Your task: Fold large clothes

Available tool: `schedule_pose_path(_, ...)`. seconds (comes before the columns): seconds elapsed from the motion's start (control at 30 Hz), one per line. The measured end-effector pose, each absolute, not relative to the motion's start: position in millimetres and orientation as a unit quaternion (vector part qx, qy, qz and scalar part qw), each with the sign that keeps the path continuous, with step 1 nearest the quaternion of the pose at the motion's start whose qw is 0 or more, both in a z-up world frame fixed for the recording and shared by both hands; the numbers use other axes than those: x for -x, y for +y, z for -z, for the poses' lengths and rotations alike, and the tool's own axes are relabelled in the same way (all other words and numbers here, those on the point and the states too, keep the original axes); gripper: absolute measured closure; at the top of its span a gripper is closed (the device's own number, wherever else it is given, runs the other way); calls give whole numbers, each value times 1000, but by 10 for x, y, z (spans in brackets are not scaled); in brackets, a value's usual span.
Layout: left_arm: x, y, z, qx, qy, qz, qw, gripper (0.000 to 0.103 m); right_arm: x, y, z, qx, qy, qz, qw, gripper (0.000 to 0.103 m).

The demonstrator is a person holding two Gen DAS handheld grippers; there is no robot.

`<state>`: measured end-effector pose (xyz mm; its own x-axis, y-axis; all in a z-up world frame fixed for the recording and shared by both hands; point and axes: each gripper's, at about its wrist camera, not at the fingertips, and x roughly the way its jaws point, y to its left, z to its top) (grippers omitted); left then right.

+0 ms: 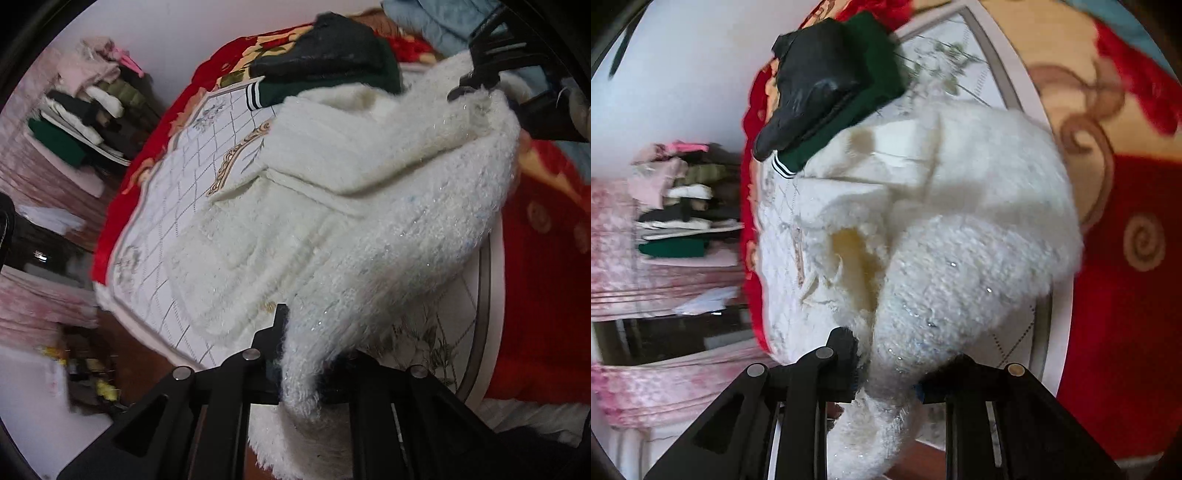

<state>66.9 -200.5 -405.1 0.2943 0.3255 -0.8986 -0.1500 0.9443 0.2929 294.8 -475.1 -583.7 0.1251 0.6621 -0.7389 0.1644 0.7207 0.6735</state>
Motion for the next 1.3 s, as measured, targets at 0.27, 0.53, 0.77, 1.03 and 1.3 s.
schedule_pose_path(0.27,-1260,-797,4218,-19,578,-114,808,91,-3634,-3149,5559,-241,663,-142,695,81)
schedule_pose_path(0.53,-1798,426,4693,144,593,-85,788,84,-4352,-2106,6177,-211,705,-100,670,78)
schedule_pose_path(0.77,-1820,980,4811,196,566,-139,789,18,-4486,-1830,6566,-315,673,-178,645,34)
schedule_pose_path(1.03,-1736,1231,4947,173,577,-255,756,17,-4071,-2044,6164,-256,635,-194,702,35)
schedule_pose_path(1.3,-1194,1660,4924,198,558,-374,714,18,-4352,-1394,6863,-128,641,-183,735,66)
